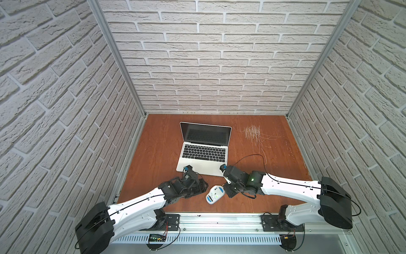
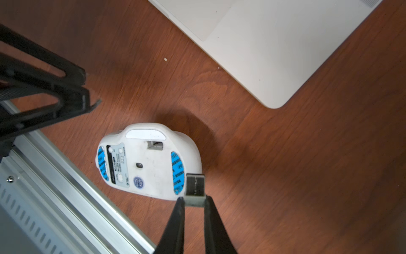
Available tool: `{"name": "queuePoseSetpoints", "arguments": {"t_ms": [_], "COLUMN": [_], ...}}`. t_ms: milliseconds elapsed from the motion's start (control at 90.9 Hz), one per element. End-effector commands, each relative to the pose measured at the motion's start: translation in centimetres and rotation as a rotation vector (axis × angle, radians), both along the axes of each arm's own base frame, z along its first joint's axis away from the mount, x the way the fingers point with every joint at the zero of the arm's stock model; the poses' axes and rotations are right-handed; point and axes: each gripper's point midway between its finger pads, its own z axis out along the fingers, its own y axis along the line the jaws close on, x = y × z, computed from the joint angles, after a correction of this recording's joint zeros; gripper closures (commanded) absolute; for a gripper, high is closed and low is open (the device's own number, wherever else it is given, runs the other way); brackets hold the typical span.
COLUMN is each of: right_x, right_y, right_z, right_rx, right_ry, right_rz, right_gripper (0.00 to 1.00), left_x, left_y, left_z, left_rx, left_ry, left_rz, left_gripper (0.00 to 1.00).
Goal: Remove the wireless mouse receiver from the laptop
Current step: Pick up the mouse from the center of the board.
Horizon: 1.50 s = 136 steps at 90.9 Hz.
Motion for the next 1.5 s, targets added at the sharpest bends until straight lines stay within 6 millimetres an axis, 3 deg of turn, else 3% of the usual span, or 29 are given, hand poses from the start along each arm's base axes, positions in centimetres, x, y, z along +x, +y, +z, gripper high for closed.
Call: {"name": "queuePoseSetpoints", "arguments": {"t_ms": [0, 231, 396, 594, 924, 1485], "right_x": [-0.5, -0.9, -0.6, -0.7, -0.9, -2.5], "right_y": [0.5, 2.0, 2.3, 2.2, 2.3, 2.0], "right_z": [0.6, 0.4, 0.2, -0.6, -1.2, -2.4], "right_rx": [0.031, 0.047, 0.047, 0.033, 0.030, -0.003], "right_ry": [0.016, 0.028, 0.022, 0.033, 0.049, 0.079], "right_rz": [0.008, 0.026, 0.022, 0.015, 0.011, 0.014], "right_gripper": [0.97, 0.97, 0.97, 0.97, 0.97, 0.97], "left_x": [-1.5, -3.4, -3.2, -3.3, -3.2, -3.2], "left_y": [1.3, 0.2, -0.9, -1.6, -3.4, -3.4], "left_z": [-1.3, -2.0, -1.0, -1.9, -1.8, -2.0], "left_rx": [-0.033, -0.155, -0.184, -0.167, -0.181, -0.170], "left_ry": [0.018, 0.000, -0.043, -0.016, 0.000, -0.002], "left_rz": [0.061, 0.059, 0.060, 0.049, 0.014, 0.010], "left_gripper": [0.21, 0.21, 0.21, 0.24, 0.26, 0.28]}}
